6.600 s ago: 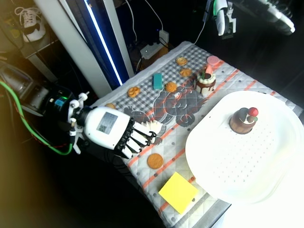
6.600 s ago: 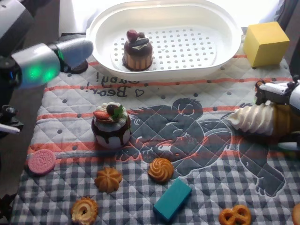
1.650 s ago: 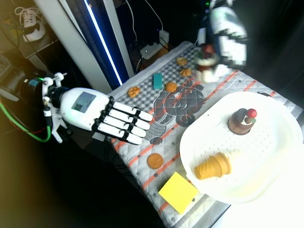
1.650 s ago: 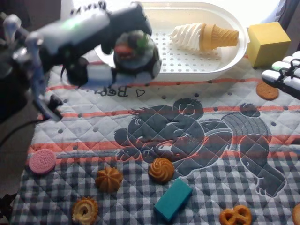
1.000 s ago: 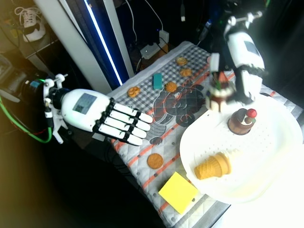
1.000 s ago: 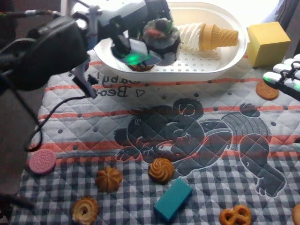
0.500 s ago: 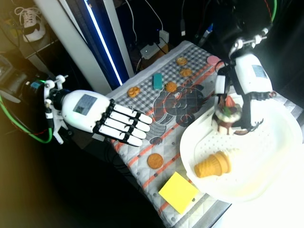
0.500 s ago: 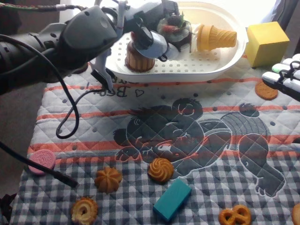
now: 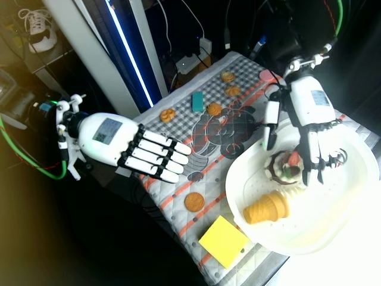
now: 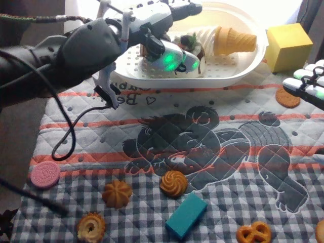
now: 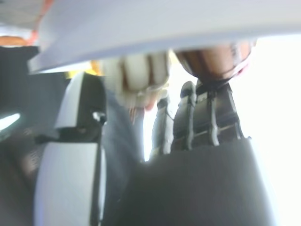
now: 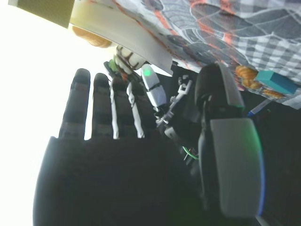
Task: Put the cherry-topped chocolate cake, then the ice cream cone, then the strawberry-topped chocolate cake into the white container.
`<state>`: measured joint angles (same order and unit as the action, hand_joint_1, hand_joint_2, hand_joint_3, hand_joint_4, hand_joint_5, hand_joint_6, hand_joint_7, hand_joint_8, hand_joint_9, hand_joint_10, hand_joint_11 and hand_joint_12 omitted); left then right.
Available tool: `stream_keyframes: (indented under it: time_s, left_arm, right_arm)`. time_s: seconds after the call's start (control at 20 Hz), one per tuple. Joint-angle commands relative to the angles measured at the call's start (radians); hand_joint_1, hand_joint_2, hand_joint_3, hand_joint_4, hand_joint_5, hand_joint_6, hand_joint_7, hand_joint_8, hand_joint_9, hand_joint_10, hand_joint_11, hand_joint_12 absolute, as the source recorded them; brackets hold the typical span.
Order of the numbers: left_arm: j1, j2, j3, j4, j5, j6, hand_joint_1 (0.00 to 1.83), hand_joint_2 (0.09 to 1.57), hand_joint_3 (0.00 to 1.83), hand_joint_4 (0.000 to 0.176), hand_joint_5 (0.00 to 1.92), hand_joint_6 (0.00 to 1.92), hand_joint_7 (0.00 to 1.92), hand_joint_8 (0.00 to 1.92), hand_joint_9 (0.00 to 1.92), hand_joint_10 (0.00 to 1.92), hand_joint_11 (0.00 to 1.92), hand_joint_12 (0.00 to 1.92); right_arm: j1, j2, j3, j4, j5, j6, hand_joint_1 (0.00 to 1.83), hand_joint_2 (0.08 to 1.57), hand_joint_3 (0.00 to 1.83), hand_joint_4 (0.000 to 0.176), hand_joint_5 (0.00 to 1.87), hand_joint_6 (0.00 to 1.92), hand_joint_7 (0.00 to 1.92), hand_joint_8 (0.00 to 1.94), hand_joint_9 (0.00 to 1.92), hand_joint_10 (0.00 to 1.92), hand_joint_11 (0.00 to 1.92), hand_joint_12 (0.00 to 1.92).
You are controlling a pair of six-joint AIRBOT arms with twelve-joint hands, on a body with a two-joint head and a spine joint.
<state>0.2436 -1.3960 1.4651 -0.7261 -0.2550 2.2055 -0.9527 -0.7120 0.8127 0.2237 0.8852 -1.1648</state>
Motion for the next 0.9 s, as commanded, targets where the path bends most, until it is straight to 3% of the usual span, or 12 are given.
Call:
stream_keyframes:
  time_s: [0.0, 0.05, 0.15, 0.2, 0.3, 0.4, 0.55, 0.6, 0.65, 0.7, 0.75, 0.85]
  left_arm:
    - [-0.001, 0.035, -0.02, 0.065, -0.102, -0.071, 0.76, 1.09, 0.0, 0.152, 0.0, 0.01, 0.0, 0.0, 0.0, 0.0, 0.0, 0.0]
    - [-0.001, 0.067, -0.055, 0.136, -0.13, -0.149, 0.73, 1.07, 0.0, 0.171, 0.0, 0.0, 0.0, 0.0, 0.0, 0.0, 0.0, 0.0]
    - [-0.002, 0.133, -0.126, 0.247, -0.193, -0.257, 0.76, 1.1, 0.0, 0.146, 0.0, 0.0, 0.0, 0.0, 0.0, 0.0, 0.0, 0.0]
    - [-0.002, 0.168, -0.17, 0.286, -0.232, -0.279, 0.79, 1.1, 0.0, 0.17, 0.0, 0.0, 0.0, 0.0, 0.0, 0.0, 0.0, 0.0]
    - [0.016, 0.257, -0.279, 0.348, -0.338, -0.288, 0.78, 1.11, 0.0, 0.173, 0.0, 0.0, 0.0, 0.0, 0.0, 0.0, 0.0, 0.0]
    - [0.048, 0.327, -0.357, 0.388, -0.421, -0.299, 0.76, 1.08, 0.0, 0.176, 0.0, 0.0, 0.0, 0.0, 0.0, 0.0, 0.0, 0.0]
    - [0.149, 0.436, -0.44, 0.448, -0.565, -0.446, 0.78, 1.09, 0.0, 0.176, 0.0, 0.0, 0.0, 0.0, 0.0, 0.0, 0.0, 0.0]
    - [0.186, 0.462, -0.457, 0.461, -0.612, -0.503, 0.78, 1.11, 0.0, 0.176, 0.0, 0.0, 0.0, 0.0, 0.0, 0.0, 0.0, 0.0]
    - [0.218, 0.482, -0.473, 0.466, -0.65, -0.532, 0.78, 1.13, 0.01, 0.176, 0.0, 0.0, 0.0, 0.0, 0.0, 0.0, 0.0, 0.0]
    - [0.26, 0.507, -0.502, 0.466, -0.703, -0.543, 0.79, 1.13, 0.01, 0.176, 0.0, 0.0, 0.0, 0.0, 0.0, 0.0, 0.0, 0.0]
    - [0.285, 0.521, -0.52, 0.466, -0.739, -0.543, 0.78, 1.14, 0.01, 0.176, 0.0, 0.0, 0.0, 0.0, 0.0, 0.0, 0.0, 0.0]
    - [0.355, 0.566, -0.572, 0.465, -0.841, -0.544, 0.78, 1.18, 0.02, 0.176, 0.0, 0.0, 0.0, 0.0, 0.0, 0.0, 0.01, 0.0]
  right_arm:
    - [0.001, 0.004, 0.005, 0.001, 0.118, 0.001, 0.68, 1.21, 0.0, 0.0, 0.0, 0.0, 0.0, 0.0, 0.0, 0.0, 0.0, 0.03]
    - [0.001, 0.005, 0.004, 0.001, 0.118, 0.001, 0.67, 1.2, 0.0, 0.0, 0.0, 0.0, 0.0, 0.0, 0.0, 0.0, 0.0, 0.0]
    - [0.001, 0.007, 0.002, 0.003, 0.119, 0.001, 0.65, 1.2, 0.0, 0.002, 0.0, 0.0, 0.0, 0.0, 0.0, 0.0, 0.0, 0.0]
    - [0.001, 0.008, 0.0, 0.003, 0.119, 0.001, 0.66, 1.2, 0.0, 0.019, 0.0, 0.0, 0.0, 0.0, 0.0, 0.0, 0.0, 0.0]
    - [0.001, 0.015, -0.006, 0.001, 0.131, 0.001, 0.65, 1.19, 0.0, 0.019, 0.0, 0.0, 0.0, 0.0, 0.0, 0.0, 0.02, 0.01]
    - [0.002, 0.024, -0.014, -0.005, 0.155, 0.001, 0.65, 1.19, 0.0, 0.002, 0.0, 0.0, 0.0, 0.0, 0.0, 0.0, 0.0, 0.0]
    - [0.002, 0.028, -0.019, -0.009, 0.22, 0.001, 0.59, 1.17, 0.0, 0.043, 0.0, 0.0, 0.0, 0.0, 0.0, 0.0, 0.0, 0.0]
    - [0.004, 0.028, -0.019, -0.008, 0.241, 0.001, 0.61, 1.19, 0.0, 0.013, 0.0, 0.0, 0.0, 0.0, 0.0, 0.0, 0.01, 0.01]
    - [0.006, 0.027, -0.018, -0.008, 0.251, 0.001, 0.62, 1.19, 0.0, 0.011, 0.0, 0.0, 0.0, 0.0, 0.0, 0.0, 0.03, 0.01]
    - [0.01, 0.027, -0.016, -0.008, 0.266, 0.001, 0.62, 1.18, 0.0, 0.029, 0.0, 0.0, 0.0, 0.0, 0.0, 0.0, 0.03, 0.02]
    - [0.013, 0.027, -0.014, -0.008, 0.271, 0.001, 0.63, 1.18, 0.0, 0.025, 0.0, 0.0, 0.0, 0.0, 0.0, 0.0, 0.04, 0.03]
    - [0.02, 0.029, -0.008, -0.008, 0.296, 0.001, 0.64, 1.18, 0.0, 0.04, 0.0, 0.0, 0.0, 0.0, 0.0, 0.0, 0.0, 0.0]
